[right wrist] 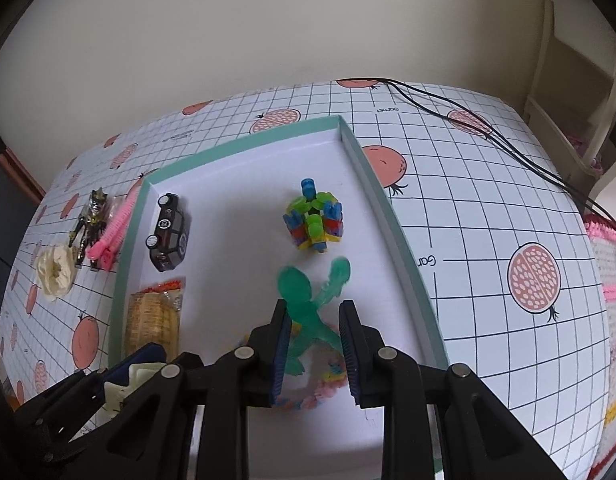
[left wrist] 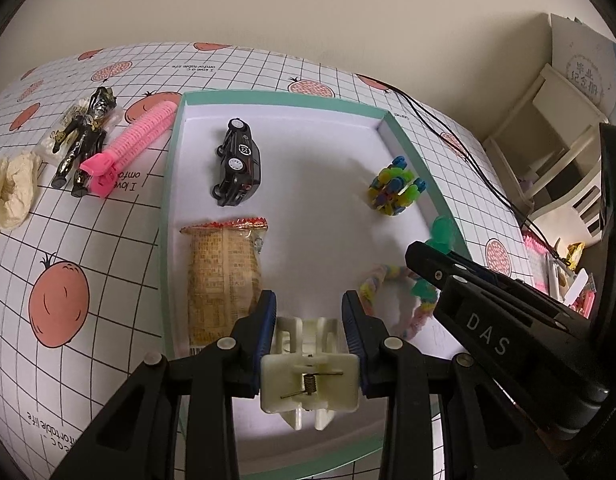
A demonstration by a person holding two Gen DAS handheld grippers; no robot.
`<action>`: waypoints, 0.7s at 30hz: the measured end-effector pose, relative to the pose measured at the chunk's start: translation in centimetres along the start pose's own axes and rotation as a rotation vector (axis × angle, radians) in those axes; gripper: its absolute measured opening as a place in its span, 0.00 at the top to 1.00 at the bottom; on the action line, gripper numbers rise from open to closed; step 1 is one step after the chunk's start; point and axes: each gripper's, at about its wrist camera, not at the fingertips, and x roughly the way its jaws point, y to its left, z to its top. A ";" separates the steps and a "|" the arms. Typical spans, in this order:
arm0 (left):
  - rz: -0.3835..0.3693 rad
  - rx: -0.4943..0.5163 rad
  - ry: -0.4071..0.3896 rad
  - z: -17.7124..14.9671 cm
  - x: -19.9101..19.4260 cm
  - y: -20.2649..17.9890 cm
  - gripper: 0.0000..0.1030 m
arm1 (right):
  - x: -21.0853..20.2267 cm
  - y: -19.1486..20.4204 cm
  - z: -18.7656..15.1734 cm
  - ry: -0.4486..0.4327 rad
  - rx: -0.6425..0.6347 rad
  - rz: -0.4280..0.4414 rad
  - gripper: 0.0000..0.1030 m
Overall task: Organize objects
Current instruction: 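Lower the hair clip into the tray and open the left gripper, then lower the green stick figure into the tray and open the right gripper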
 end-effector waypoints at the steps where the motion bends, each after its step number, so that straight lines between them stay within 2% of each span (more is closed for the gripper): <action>1: 0.002 0.001 0.000 0.1 0.0 0.0 0.66 | -0.1 0.0 0.0 -0.002 0.003 0.001 0.62; 16: -0.017 -0.018 -0.058 1.1 -2.0 0.9 0.66 | -1.8 0.1 0.6 -0.091 0.017 -0.004 0.60; 21: -0.007 -0.046 -0.079 1.4 -2.6 1.9 0.66 | -1.7 0.0 0.6 -0.083 0.018 -0.003 0.60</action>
